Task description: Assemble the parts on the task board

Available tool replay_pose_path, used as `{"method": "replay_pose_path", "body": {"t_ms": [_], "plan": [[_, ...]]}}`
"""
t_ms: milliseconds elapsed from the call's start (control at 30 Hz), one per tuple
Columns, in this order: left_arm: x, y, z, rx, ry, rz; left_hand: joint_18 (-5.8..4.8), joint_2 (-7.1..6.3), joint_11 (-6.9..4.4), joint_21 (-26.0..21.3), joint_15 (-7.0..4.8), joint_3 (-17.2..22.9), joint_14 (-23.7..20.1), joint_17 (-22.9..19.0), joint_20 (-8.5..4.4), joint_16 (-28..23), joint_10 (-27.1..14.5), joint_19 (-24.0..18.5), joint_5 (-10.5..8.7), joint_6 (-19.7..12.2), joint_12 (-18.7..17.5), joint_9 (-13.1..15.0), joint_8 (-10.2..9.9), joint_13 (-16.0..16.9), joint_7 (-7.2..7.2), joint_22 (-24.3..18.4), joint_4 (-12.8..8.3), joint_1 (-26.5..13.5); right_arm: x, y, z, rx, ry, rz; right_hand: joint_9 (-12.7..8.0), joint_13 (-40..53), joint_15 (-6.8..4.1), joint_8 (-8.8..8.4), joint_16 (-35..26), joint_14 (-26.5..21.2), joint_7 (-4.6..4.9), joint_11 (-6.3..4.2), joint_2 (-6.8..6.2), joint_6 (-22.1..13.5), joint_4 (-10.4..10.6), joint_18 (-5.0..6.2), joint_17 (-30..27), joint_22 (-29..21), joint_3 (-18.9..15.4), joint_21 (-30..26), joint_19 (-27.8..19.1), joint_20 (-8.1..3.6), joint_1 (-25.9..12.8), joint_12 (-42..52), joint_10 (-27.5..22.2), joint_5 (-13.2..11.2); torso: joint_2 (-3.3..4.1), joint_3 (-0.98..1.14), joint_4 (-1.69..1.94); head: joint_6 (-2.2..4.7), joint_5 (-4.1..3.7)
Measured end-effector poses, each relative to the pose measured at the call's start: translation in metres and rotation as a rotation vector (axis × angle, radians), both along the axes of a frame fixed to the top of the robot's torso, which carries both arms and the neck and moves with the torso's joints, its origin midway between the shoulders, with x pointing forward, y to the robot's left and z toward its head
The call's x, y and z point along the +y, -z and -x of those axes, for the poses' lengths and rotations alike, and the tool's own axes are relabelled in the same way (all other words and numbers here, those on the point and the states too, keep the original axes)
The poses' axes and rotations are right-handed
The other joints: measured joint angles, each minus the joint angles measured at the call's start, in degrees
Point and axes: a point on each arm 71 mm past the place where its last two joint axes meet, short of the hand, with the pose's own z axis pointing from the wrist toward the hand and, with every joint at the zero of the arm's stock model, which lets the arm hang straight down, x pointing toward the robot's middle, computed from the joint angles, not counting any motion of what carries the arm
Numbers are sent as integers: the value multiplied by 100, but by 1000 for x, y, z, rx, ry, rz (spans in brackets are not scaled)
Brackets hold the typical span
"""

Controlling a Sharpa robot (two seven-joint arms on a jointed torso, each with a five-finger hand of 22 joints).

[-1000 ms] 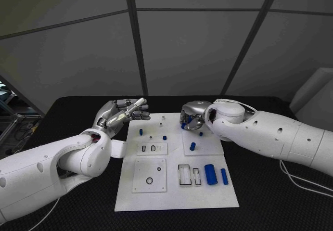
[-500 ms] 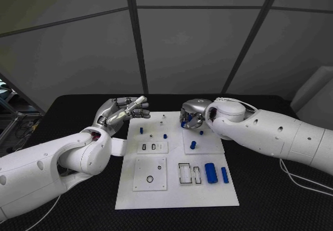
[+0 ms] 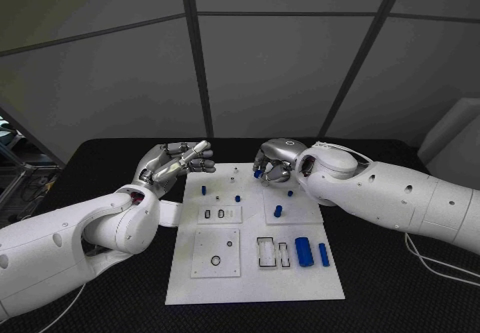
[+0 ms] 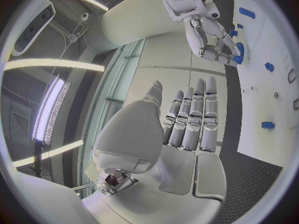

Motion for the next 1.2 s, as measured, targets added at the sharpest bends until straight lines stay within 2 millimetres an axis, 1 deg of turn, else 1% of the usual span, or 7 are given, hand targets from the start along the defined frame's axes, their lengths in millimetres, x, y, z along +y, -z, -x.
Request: {"method": "replay_pose_path", "body": {"t_ms": [133,167,200,267,333,733,1200], "plan": [[1,0,-1,1,-2,-1,-2,0,0,0,0,0,0,1,0,-18,0,0,0,0,0,0,0,0,0,0,0,0,11,0,-5,-16,6,-27,0,0,0,-1,0,0,0,0,6,-1,0,0,8,9,0,0,0,0,6,-1,0,0,11,2,8,10,-1],[1,0,-1,1,-2,-1,-228,0,0,0,0,0,0,1,0,-18,0,0,0,0,0,0,0,0,0,0,0,0,13,0,-6,-19,8,-32,0,0,0,-1,1,0,0,0,6,-1,0,1,8,9,0,0,0,0,6,-1,0,0,12,2,12,13,-4],[0,0,-1,1,-2,-1,-347,0,0,0,0,0,0,1,0,-18,0,0,0,0,0,0,0,0,0,0,0,0,17,0,-8,-24,10,-39,0,-1,0,-2,23,0,0,0,6,-1,0,1,12,12,0,0,0,0,6,-1,0,0,12,2,13,14,-5],[0,1,-1,1,-2,-1,-339,0,0,0,0,0,0,1,0,-18,0,0,0,0,0,0,0,0,0,0,0,0,22,0,-10,-32,13,-48,0,-1,0,-2,35,0,0,0,6,-1,0,1,19,18,0,0,0,0,6,-1,0,0,15,2,23,21,-7],[-1,1,-2,1,-1,0,-33,0,0,0,0,0,0,1,0,-18,0,0,0,0,0,0,0,0,0,0,0,0,27,0,-13,-40,16,-57,0,-1,0,-2,35,0,0,0,6,-2,0,1,19,18,0,0,0,0,6,-1,0,0,19,2,27,24,-9],[-2,1,-1,1,2,1,-33,0,0,0,0,0,0,0,0,-18,0,0,0,0,0,0,0,0,0,1,0,0,46,0,-22,-71,40,-84,40,1,0,-31,66,0,-1,1,6,-7,0,1,44,32,-1,22,-1,0,6,-10,-1,-1,41,1,40,44,6],[-3,-2,-1,-4,5,5,-33,0,0,0,0,0,0,-1,0,-18,0,0,0,1,0,0,0,0,-1,1,0,0,49,3,-29,-66,63,-68,69,2,0,-53,66,0,2,1,5,-25,17,2,43,31,16,22,-1,0,5,-34,-1,-6,48,2,31,-18,35]]}}
